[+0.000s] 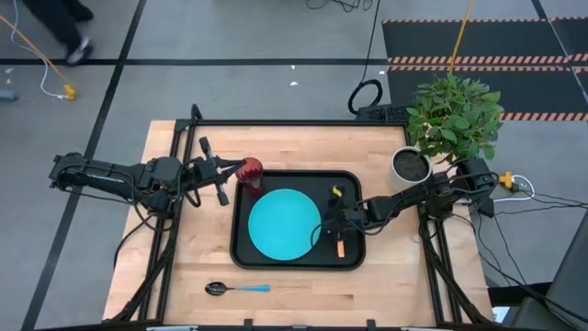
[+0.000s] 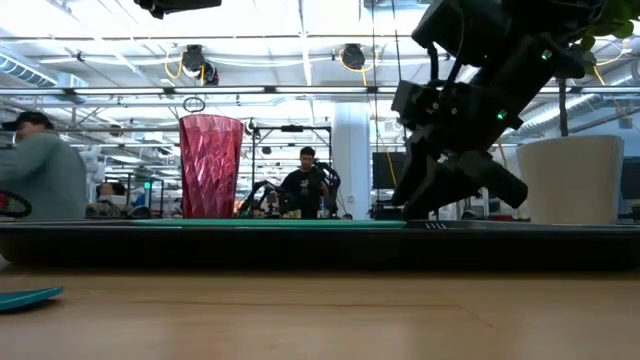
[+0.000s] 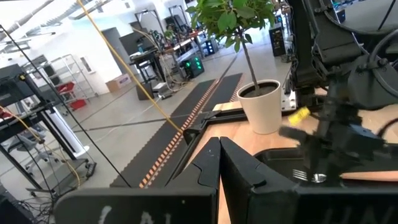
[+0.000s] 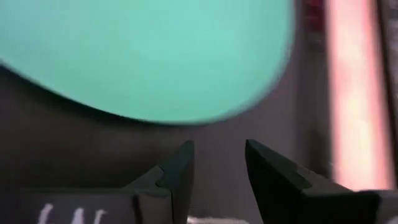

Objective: Pick and place plate/cup/fork/spoon on tray
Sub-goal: Put the blue spoon to the right side of the orange fork on the black serving tray

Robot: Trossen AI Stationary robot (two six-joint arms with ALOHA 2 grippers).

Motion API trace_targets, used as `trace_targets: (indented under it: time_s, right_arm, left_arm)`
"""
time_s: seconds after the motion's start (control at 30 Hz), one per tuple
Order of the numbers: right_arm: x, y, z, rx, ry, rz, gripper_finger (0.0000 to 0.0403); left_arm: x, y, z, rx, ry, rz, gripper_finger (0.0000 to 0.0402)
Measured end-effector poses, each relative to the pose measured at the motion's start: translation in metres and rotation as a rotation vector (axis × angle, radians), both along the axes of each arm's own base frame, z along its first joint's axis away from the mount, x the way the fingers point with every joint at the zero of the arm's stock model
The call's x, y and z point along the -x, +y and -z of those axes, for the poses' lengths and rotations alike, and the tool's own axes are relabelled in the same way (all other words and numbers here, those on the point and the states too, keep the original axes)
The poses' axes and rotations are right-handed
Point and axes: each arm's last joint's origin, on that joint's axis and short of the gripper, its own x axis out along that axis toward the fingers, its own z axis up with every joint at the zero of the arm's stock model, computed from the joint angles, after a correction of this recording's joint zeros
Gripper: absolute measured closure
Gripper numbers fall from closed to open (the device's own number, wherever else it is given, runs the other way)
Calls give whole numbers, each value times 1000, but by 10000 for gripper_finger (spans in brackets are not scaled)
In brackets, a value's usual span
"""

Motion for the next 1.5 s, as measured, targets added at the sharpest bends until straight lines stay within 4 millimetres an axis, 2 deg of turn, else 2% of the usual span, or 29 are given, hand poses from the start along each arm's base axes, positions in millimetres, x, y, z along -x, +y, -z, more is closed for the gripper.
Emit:
trace_targets:
  time_s: [0.07,0.2,0.33,0.53,0.7,0.87,1.03,1.2,1.33,1.4,1.5]
  right_arm:
    - [4,-2,-6,33,-9,49,268]
    - [15,-5,-24,-18,-51,148,268]
    - [30,-8,-37,-192,-85,318,268]
    - [46,-2,-32,-470,98,418,273]
    - [45,5,-40,-522,213,460,297]
    - [37,10,-43,-723,174,481,310]
    - [20,15,-50,-821,-18,386,311]
    - [-6,21,-78,-952,-365,199,312]
    - [-14,31,-103,-978,-601,-5,312]
    - [-14,38,-108,-951,-628,-64,312]
    - [-18,52,-112,-896,-602,-53,312]
  left_arm:
    - [0,0,0,0,1,0,392]
    - [0,0,0,0,2,0,392]
    - [0,0,0,3,2,0,392]
    - [0,0,2,6,22,0,392]
    - [0,0,3,13,28,-1,392]
    - [1,0,2,14,22,1,392]
    - [1,0,4,21,38,4,392]
    - [2,0,5,60,31,3,392]
    - [1,-4,6,92,34,68,392]
    - [2,-8,7,103,45,94,392]
    - [3,-10,13,112,100,80,392]
